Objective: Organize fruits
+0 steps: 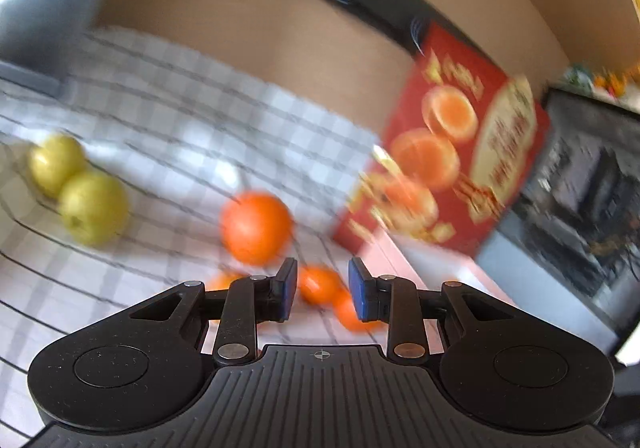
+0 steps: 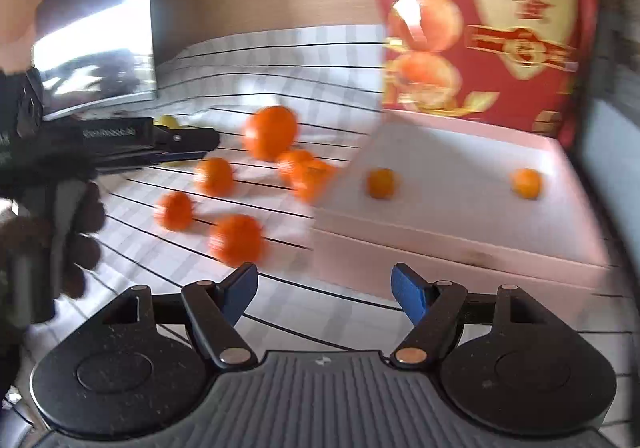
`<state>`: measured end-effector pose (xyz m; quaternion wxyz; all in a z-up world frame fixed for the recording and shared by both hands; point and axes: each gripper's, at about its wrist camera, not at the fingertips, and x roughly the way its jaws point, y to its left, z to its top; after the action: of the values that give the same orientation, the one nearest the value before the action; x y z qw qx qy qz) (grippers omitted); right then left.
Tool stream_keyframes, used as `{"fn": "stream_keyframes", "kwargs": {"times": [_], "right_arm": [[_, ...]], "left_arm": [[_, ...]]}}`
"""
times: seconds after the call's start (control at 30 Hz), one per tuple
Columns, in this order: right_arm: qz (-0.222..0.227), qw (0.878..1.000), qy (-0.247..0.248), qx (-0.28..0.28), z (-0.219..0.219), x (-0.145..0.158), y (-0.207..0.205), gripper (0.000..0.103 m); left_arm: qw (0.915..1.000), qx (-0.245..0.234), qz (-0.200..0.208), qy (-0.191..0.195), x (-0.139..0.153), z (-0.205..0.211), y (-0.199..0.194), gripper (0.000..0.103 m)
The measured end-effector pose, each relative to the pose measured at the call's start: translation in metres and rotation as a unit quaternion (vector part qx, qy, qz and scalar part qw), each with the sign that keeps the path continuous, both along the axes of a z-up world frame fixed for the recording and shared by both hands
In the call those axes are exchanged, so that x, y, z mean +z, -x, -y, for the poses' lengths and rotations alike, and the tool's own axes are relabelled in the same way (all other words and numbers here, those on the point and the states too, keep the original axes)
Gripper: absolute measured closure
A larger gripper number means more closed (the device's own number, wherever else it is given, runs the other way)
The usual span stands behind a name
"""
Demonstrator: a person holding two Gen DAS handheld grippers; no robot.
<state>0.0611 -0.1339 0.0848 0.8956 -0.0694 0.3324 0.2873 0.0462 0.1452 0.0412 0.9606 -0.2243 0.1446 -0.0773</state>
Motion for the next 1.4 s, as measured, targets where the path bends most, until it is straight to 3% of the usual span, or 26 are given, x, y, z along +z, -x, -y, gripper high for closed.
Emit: {"fn": "stream_keyframes", "kwargs": {"times": [0.17, 0.27, 0.4, 0.57, 0.7, 0.9, 1.1, 1.17, 1.27, 1.4], "right_arm": [[-0.008, 0.999, -0.001, 0.045, -0.057, -0.01, 0.001, 0.029], [0.001, 0.998, 0.027, 0.051, -0.083, -0.024, -0.001, 0.029], [-0.008, 0.998, 0.048, 0.035, -0.1, -0.038, -0.016, 0.029], [-0.015, 0.998, 0.051, 0.021, -0.098, -0.037, -0.023, 0.058], [-0.041, 0.998, 0.032, 0.034, -0.081, -0.028, -0.009, 0.059], [0.002, 0.998, 0.029, 0.048, -0.024, -0.008, 0.032, 0.059], [0.032, 0.998, 0.043, -0.027, 0.044, -0.005, 0.045, 0.059], [0.025, 0.997, 0.038, -0.055, 0.06, -0.011, 0.04, 0.059], [0.005, 0.996, 0.021, -0.084, 0.078, -0.022, 0.032, 0.059], [-0.009, 0.996, -0.005, -0.092, 0.087, -0.024, 0.028, 0.058]], "left_arm": [[0.9962, 0.086, 0.007, 0.015, -0.003, -0.031, 0.007, 0.071], [0.9948, 0.097, 0.002, 0.032, -0.005, -0.04, 0.008, 0.071], [0.9964, 0.083, -0.008, 0.016, -0.003, -0.036, 0.004, 0.071], [0.9968, 0.06, -0.036, -0.039, -0.008, -0.011, -0.002, 0.071], [0.9958, 0.042, -0.044, -0.069, -0.011, 0.002, -0.002, 0.071], [0.9909, 0.023, -0.085, -0.102, -0.012, 0.016, 0.01, 0.071], [0.9782, 0.045, -0.095, -0.179, -0.012, 0.037, 0.024, 0.071], [0.9761, 0.043, -0.106, -0.185, -0.015, 0.039, 0.02, 0.071], [0.9775, 0.029, -0.11, -0.178, -0.019, 0.038, 0.016, 0.063], [0.9769, 0.017, -0.11, -0.182, -0.021, 0.042, 0.013, 0.063]]}}
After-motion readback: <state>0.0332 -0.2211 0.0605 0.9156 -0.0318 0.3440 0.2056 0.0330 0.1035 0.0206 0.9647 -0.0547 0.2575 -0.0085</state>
